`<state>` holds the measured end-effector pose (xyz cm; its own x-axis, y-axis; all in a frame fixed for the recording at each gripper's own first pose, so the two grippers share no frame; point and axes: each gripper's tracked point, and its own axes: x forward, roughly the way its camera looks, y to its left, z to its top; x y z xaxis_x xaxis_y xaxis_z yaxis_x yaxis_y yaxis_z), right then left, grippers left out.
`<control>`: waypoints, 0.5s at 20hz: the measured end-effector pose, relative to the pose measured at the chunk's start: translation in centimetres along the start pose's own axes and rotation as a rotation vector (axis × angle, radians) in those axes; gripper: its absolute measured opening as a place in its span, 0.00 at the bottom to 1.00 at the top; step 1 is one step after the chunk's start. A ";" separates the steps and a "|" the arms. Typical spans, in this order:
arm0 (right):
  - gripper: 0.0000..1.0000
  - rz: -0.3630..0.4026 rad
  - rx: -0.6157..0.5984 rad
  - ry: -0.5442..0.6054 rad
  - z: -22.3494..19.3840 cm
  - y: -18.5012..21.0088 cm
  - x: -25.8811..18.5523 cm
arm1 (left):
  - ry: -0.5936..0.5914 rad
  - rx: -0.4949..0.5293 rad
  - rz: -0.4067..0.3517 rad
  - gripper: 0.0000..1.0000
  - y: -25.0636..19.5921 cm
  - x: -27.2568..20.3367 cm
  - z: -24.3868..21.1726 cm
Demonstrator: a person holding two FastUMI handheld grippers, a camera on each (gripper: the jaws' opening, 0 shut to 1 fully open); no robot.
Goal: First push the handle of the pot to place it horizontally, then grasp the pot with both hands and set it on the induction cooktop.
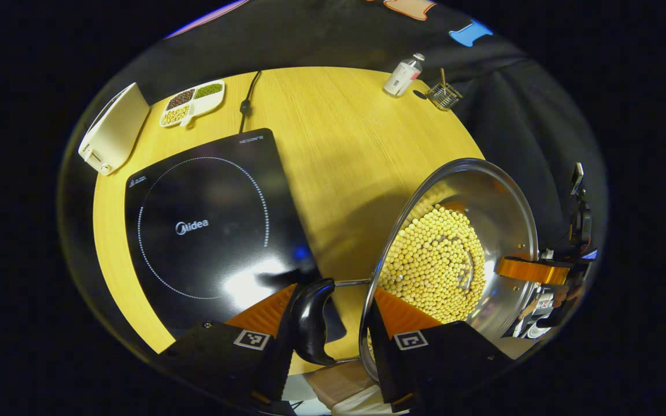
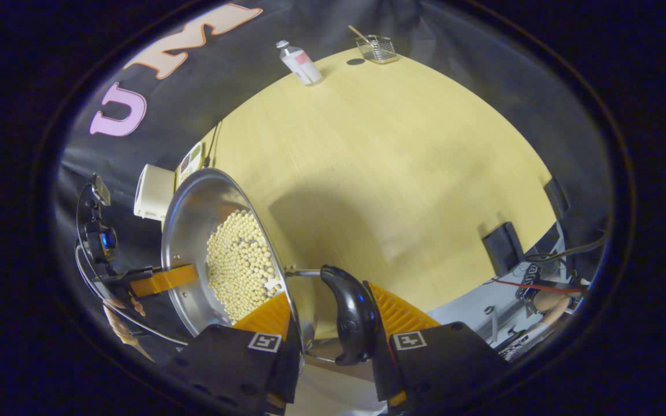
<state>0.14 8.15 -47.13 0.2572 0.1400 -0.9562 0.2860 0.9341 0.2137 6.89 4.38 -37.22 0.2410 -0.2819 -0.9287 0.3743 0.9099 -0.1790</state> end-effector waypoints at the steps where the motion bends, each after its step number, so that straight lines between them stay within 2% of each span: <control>1: 0.55 -0.002 0.000 -0.005 -0.4 0.6 0.1 | -0.003 0.001 0.000 0.63 0.7 -0.4 -0.3; 2: 0.55 -0.004 -0.002 -0.012 -0.8 1.3 0.0 | -0.004 0.000 0.000 0.65 1.4 -0.7 -0.6; 3: 0.55 -0.006 -0.007 -0.019 -1.1 2.0 0.3 | -0.006 -0.005 0.001 0.63 2.2 -1.0 -0.9; 4: 0.50 -0.007 -0.013 -0.024 -1.4 2.9 0.6 | -0.007 -0.009 0.004 0.63 3.0 -1.3 -1.2; 5: 0.49 -0.004 -0.018 -0.027 -1.7 3.6 0.8 | -0.012 -0.009 0.009 0.65 3.9 -1.7 -1.3; 6: 0.50 0.000 -0.024 -0.028 -2.2 4.6 1.0 | -0.018 -0.009 0.016 0.64 4.9 -2.1 -1.5; 7: 0.55 0.005 -0.029 -0.030 -2.5 5.5 1.2 | -0.024 -0.011 0.023 0.64 5.7 -2.5 -1.6; 8: 0.55 0.011 -0.035 -0.032 -2.7 6.4 1.6 | -0.032 -0.011 0.030 0.64 6.6 -3.0 -1.7; 9: 0.50 0.015 -0.042 -0.034 -2.9 7.3 1.9 | -0.039 -0.012 0.037 0.65 7.6 -3.4 -1.9; 10: 0.50 0.018 -0.050 -0.037 -3.1 8.2 2.2 | -0.044 -0.015 0.044 0.65 8.5 -3.8 -2.2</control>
<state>0.21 17.09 -48.10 0.2960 0.1459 -0.9440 0.2348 0.9468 0.2199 7.18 13.82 -35.88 0.2959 -0.2543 -0.9208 0.3488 0.9261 -0.1437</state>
